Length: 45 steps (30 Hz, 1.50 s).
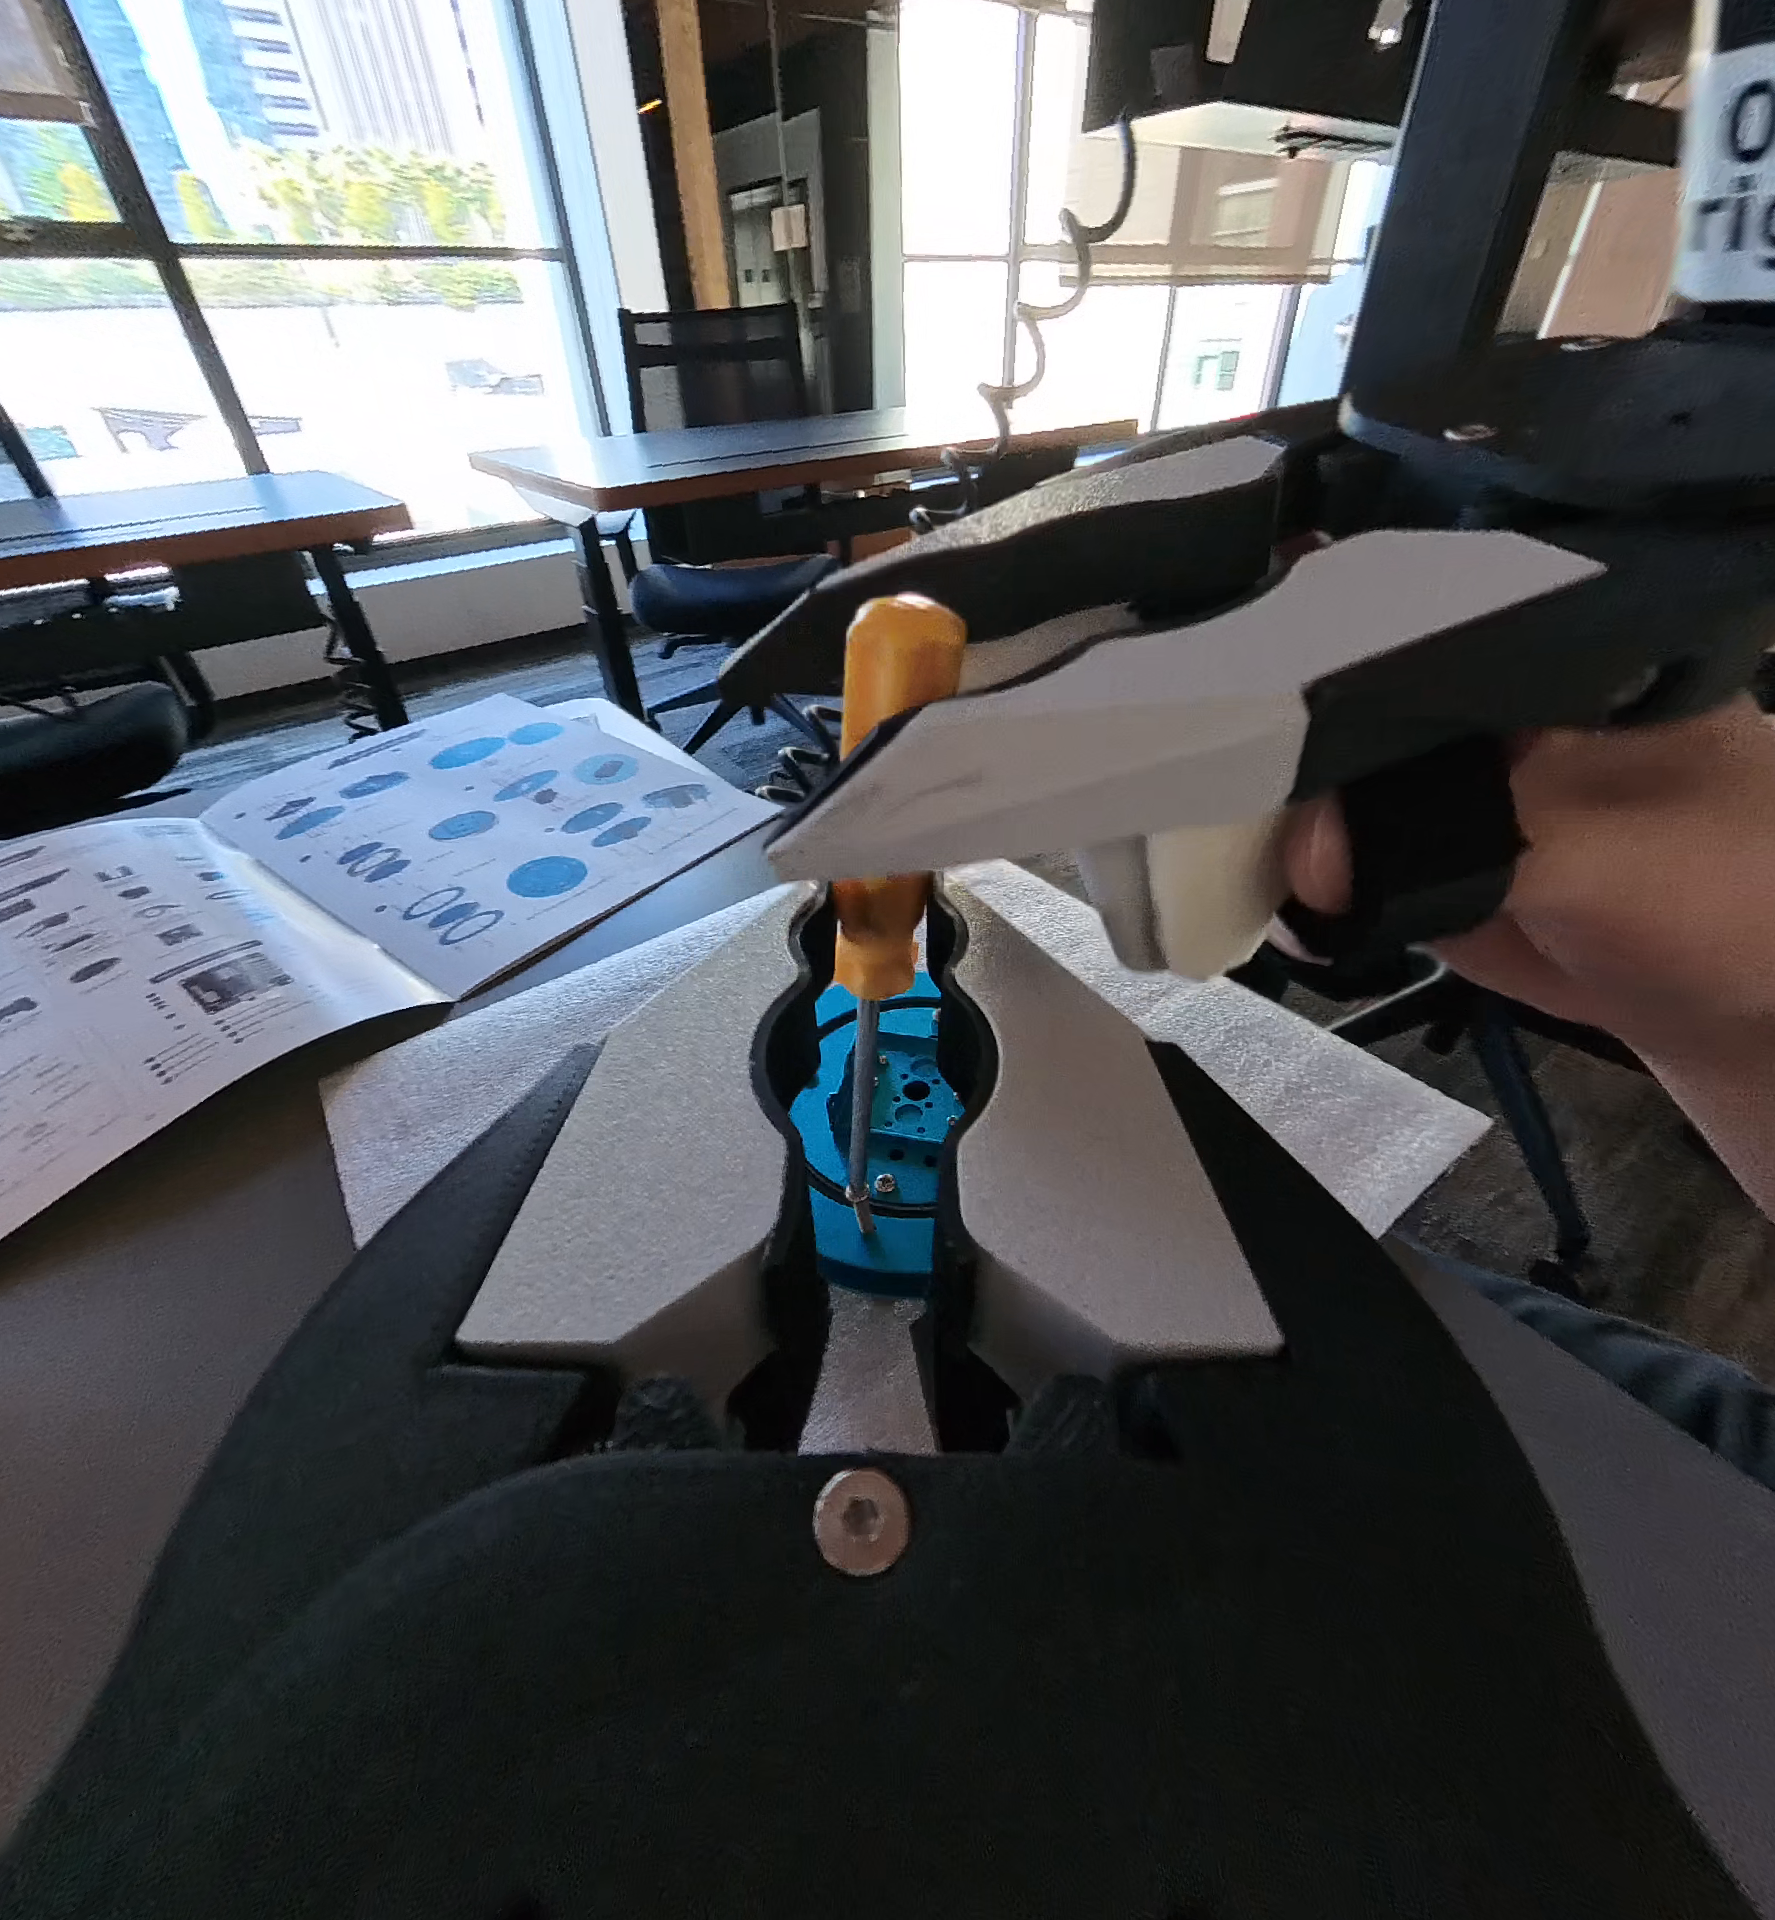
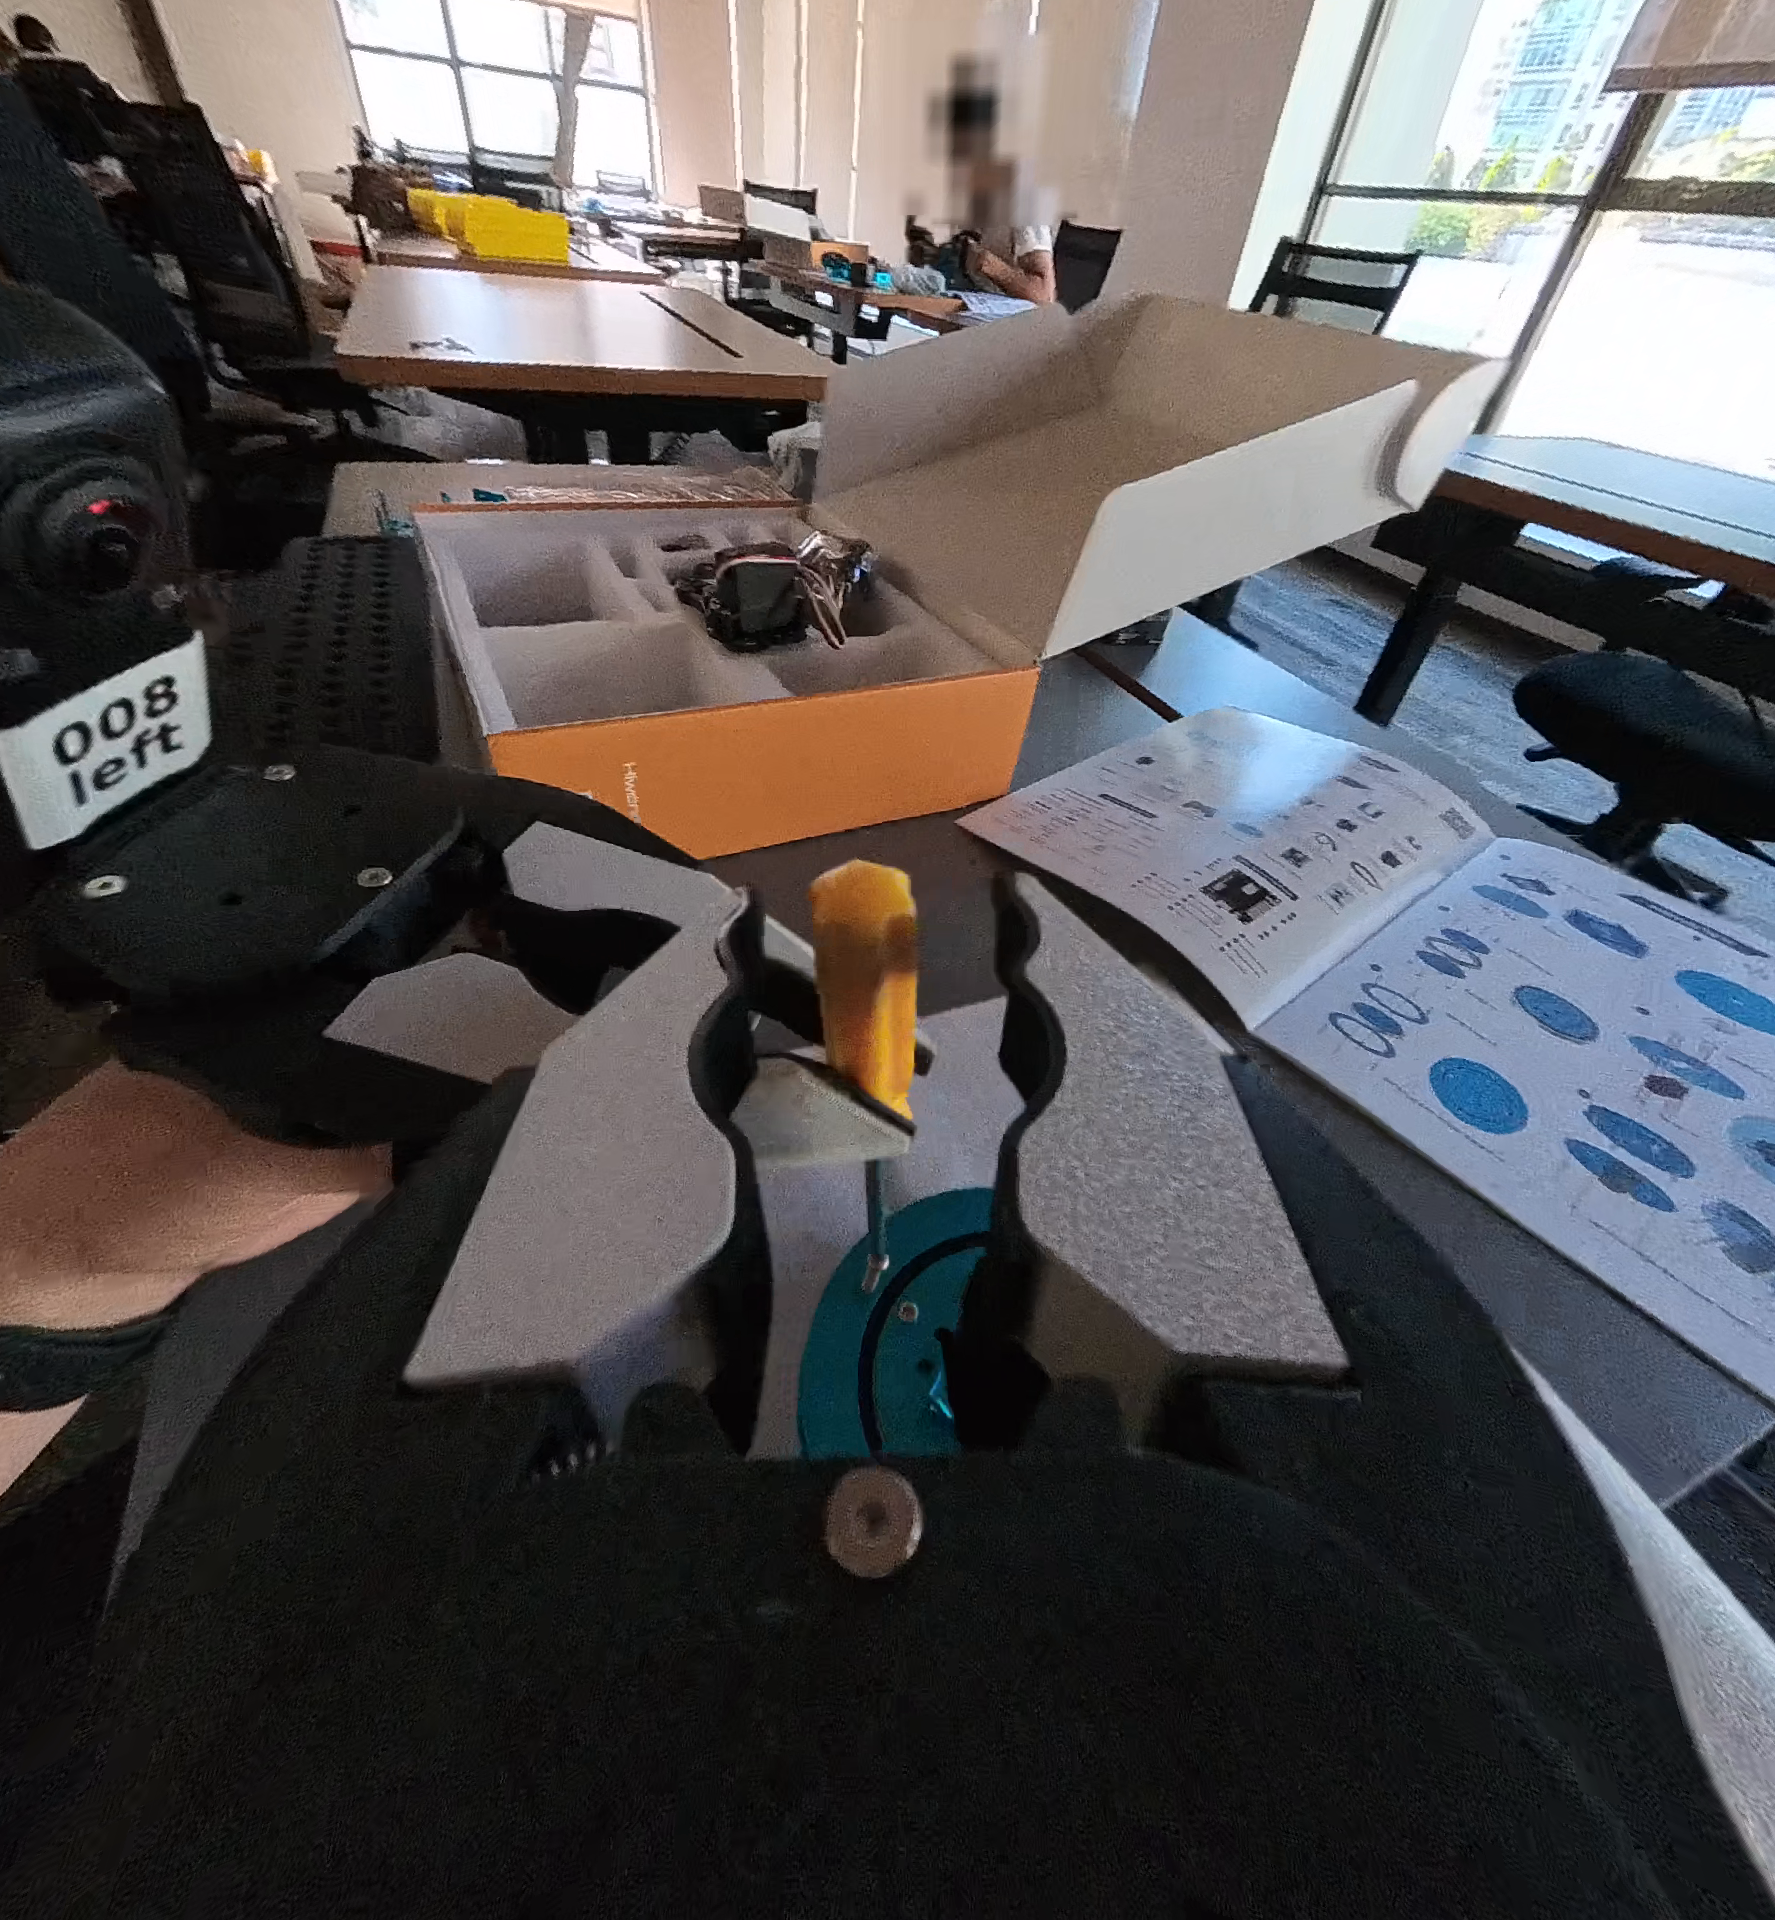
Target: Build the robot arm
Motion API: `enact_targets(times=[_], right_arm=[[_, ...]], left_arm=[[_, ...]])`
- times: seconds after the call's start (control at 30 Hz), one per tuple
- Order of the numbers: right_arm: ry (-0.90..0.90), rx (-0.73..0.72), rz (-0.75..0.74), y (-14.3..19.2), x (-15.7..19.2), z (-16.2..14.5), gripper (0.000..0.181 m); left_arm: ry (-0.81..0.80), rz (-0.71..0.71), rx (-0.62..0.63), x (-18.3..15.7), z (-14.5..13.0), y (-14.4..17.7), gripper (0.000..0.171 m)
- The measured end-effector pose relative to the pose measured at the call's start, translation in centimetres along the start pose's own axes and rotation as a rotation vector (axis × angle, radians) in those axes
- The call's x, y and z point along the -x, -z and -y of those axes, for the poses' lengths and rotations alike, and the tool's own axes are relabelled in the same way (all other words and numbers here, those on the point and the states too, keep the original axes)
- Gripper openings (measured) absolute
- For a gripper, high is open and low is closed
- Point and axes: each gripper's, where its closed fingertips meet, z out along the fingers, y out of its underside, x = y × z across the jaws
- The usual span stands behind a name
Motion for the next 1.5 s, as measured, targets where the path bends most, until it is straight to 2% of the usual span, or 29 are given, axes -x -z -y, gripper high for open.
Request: enact_targets(times=[0.03,0.1,0.17,0.2,0.23,0.27,0.4,0.43,0.57,0.67,0.77,0.87,0.93,1.03,1.13,1.3,1.5], right_arm=[[-0.011,0.002,0.064,0.0,0.5,0.0,0.016],[-0.029,0.005,0.096,0.1,0.5,0.0,0.016],[-0.061,0.016,0.067,0.0,0.3,-0.3,0.016],[-0.066,0.020,0.030,0.0,0.1,-0.3,0.016],[-0.048,0.022,-0.012,0.0,-0.2,-0.3,0.016],[-0.022,0.023,-0.048,0.0,-0.3,-0.2,0.016],[-0.011,0.019,-0.075,-0.1,-0.2,-0.3,0.016],[-0.026,0.026,-0.065,-0.2,-0.2,-0.2,0.016],[-0.021,0.142,0.058,-0.2,0.2,-0.5,0.017],[0.141,0.289,0.310,0.5,1.3,0.2,0.034],[0.497,0.431,0.456,1.5,0.7,1.0,0.045],[0.811,0.619,0.555,2.1,0.5,0.8,0.043],[0.940,0.741,0.586,2.0,0.4,0.4,0.040],[0.999,0.865,0.623,1.8,0.6,0.1,0.030],[1.116,0.897,0.644,1.4,0.4,0.1,0.027],[1.176,0.937,0.707,1.8,0.5,-0.6,0.019],[1.088,0.967,0.711,2.0,0.2,-0.7,0.017]], left_arm=[[0.006,-0.026,-0.005,-0.1,0.0,0.1,0.014],[0.047,-0.103,-0.024,-0.5,0.1,0.2,0.014],[0.105,-0.176,-0.019,-0.7,0.1,0.3,0.014],[0.123,-0.185,-0.005,-0.5,0.0,0.4,0.018],[0.124,-0.163,0.000,-0.2,0.1,0.4,0.032],[0.099,-0.129,-0.009,0.1,0.3,0.6,0.035],[-0.082,-0.013,-0.005,0.3,0.6,0.7,0.022],[-0.094,-0.021,0.004,0.1,0.6,0.6,0.015],[-0.077,-0.064,0.019,0.1,0.5,0.5,0.015],[-0.050,-0.111,0.020,0.2,0.5,0.7,0.015],[-0.035,-0.146,0.019,0.3,0.4,0.9,0.015],[-0.017,-0.176,0.020,0.4,0.4,1.0,0.015],[-0.014,-0.189,0.020,0.4,0.4,1.1,0.015],[-0.015,-0.205,0.023,0.4,0.4,1.1,0.015],[-0.024,-0.225,0.024,0.3,0.5,1.1,0.015],[-0.053,-0.259,0.026,0.1,0.4,1.2,0.015],[-0.029,-0.284,-0.002,0.0,0.4,1.1,0.015]])
